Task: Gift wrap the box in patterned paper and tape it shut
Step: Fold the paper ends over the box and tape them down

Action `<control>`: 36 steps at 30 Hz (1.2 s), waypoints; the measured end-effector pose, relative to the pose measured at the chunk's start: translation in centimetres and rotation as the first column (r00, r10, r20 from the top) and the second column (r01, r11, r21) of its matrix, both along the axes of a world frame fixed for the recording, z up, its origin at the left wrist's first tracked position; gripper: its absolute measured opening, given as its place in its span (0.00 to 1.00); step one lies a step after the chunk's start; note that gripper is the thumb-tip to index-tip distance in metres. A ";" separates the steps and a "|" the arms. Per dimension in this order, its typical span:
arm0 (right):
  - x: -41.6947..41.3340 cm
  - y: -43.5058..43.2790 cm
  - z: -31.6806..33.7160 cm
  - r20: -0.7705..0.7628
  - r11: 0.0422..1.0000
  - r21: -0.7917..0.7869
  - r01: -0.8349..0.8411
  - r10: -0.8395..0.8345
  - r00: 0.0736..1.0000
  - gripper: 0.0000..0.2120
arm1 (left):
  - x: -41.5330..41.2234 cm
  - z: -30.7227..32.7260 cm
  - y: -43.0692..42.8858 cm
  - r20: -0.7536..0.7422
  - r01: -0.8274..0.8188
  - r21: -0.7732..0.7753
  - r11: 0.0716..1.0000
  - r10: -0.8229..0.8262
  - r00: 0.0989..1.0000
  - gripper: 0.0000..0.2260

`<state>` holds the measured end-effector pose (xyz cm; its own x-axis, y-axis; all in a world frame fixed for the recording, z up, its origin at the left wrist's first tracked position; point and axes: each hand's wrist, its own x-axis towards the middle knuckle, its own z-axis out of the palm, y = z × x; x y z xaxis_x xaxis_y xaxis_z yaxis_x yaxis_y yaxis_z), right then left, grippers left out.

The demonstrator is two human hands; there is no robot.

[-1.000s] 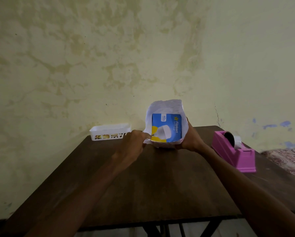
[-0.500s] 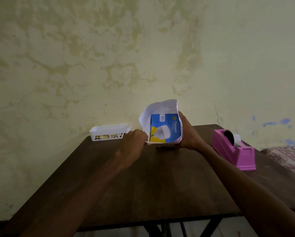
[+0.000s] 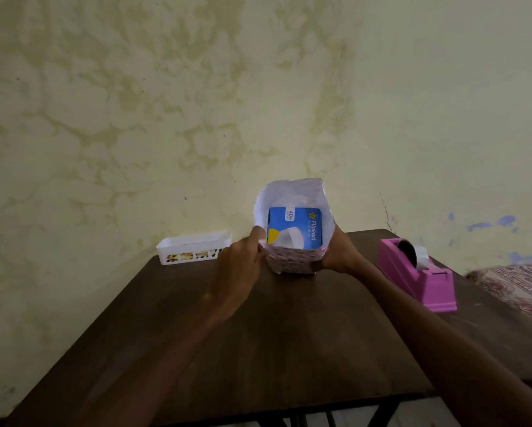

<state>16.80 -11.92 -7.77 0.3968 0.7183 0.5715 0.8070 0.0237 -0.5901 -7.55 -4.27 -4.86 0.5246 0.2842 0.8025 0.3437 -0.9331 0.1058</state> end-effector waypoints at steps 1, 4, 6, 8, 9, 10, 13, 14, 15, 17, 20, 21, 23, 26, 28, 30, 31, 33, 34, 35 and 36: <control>0.1 -0.2 0.2 0.007 1.000 -0.022 0.014 -0.014 1.000 0.50 | 0.0 -0.1 0.0 0.048 0.040 -0.033 0.999 -0.038 0.998 0.17; 0.8 -0.8 0.3 -0.016 0.993 -0.113 0.038 -0.040 0.999 0.44 | -0.3 -0.5 0.8 0.186 0.194 -0.276 0.941 -0.146 0.972 0.34; 0.8 -1.1 0.7 -0.012 0.995 -0.099 0.021 -0.022 1.000 0.38 | -0.2 -0.8 1.2 0.232 0.234 -0.392 0.890 -0.150 0.961 0.39; 0.7 -1.2 1.0 -0.010 0.998 -0.061 0.006 -0.007 1.000 0.34 | 0.2 -0.7 1.3 0.235 0.263 -0.518 0.814 -0.160 0.959 0.34; 0.5 -1.4 1.3 -0.021 0.998 -0.063 -0.015 0.014 1.000 0.33 | 0.6 -0.7 1.4 0.230 0.276 -0.561 0.780 -0.173 0.958 0.30; 0.3 -1.5 1.5 -0.039 0.997 -0.069 -0.040 0.037 0.999 0.33 | 0.9 -0.8 1.6 0.220 0.277 -0.577 0.769 -0.180 0.959 0.26; -0.3 -2.1 2.3 -0.053 0.991 -0.066 -0.116 0.113 0.992 0.29 | 2.1 -1.2 2.0 0.207 0.270 -0.559 0.784 -0.184 0.961 0.21; -0.2 -2.2 2.4 -0.074 0.987 -0.075 -0.144 0.138 0.988 0.29 | 2.3 -1.1 1.9 0.219 0.271 -0.554 0.787 -0.176 0.960 0.20; 0.0 -2.4 2.6 -0.091 0.982 -0.080 -0.173 0.166 0.982 0.31 | 2.5 -1.0 1.8 0.239 0.274 -0.552 0.788 -0.165 0.957 0.18; 0.5 -2.7 2.9 -0.133 0.974 -0.088 -0.210 0.197 0.971 0.38 | 2.7 -0.6 1.4 0.277 0.268 -0.569 0.778 -0.126 0.953 0.16; 0.9 -2.8 3.5 -0.191 0.965 -0.087 -0.248 0.228 0.955 0.50 | 2.9 0.2 1.1 0.346 0.265 -0.551 0.791 -0.072 0.935 0.14; 0.8 -2.8 3.7 -0.220 0.965 -0.074 -0.252 0.231 0.948 0.53 | 2.9 0.5 1.1 0.373 0.270 -0.532 0.802 -0.063 0.926 0.14; 0.6 -2.7 4.2 -0.264 0.974 -0.029 -0.224 0.208 0.942 0.55 | 2.9 1.2 1.1 0.414 0.285 -0.503 0.816 -0.062 0.908 0.14; 0.2 -2.5 5.0 -0.284 0.979 0.028 -0.204 0.204 0.937 0.54 | 3.3 2.0 1.4 0.441 0.282 -0.487 0.827 -0.046 0.896 0.15; -0.2 -2.2 5.6 -0.285 0.978 0.049 -0.201 0.207 0.936 0.53 | 3.4 2.4 1.5 0.462 0.274 -0.464 0.842 -0.033 0.886 0.15; -0.6 -2.0 6.0 -0.296 0.976 0.069 -0.206 0.217 0.930 0.52 | 3.6 2.6 1.5 0.485 0.273 -0.435 0.858 -0.032 0.874 0.15; -0.7 -1.9 6.1 -0.305 0.973 0.087 -0.212 0.229 0.924 0.51 | 3.6 2.7 1.4 0.499 0.281 -0.424 0.861 -0.037 0.866 0.15; -1.1 -1.8 6.1 -0.332 0.965 0.133 -0.226 0.259 0.907 0.49 | 3.6 2.7 1.1 0.538 0.311 -0.410 0.858 -0.048 0.842 0.15; -1.3 -1.7 6.1 -0.348 0.961 0.153 -0.231 0.271 0.898 0.48 | 3.6 2.7 1.0 0.563 0.335 -0.409 0.849 -0.054 0.825 0.15; -1.4 -1.7 6.1 -0.363 0.957 0.170 -0.235 0.282 0.888 0.48 | 3.6 2.7 0.8 0.587 0.360 -0.418 0.834 -0.055 0.808 0.15; -1.6 -1.6 6.1 -0.376 0.954 0.183 -0.238 0.292 0.880 0.48 | 3.7 2.7 0.8 0.612 0.393 -0.440 0.807 -0.051 0.789 0.14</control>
<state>15.21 -13.55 -1.69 0.4136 0.7597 0.5018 0.4610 0.3005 -0.8350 -3.89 -3.50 -2.13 0.1476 0.6742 0.7237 -0.1458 -0.7089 0.6901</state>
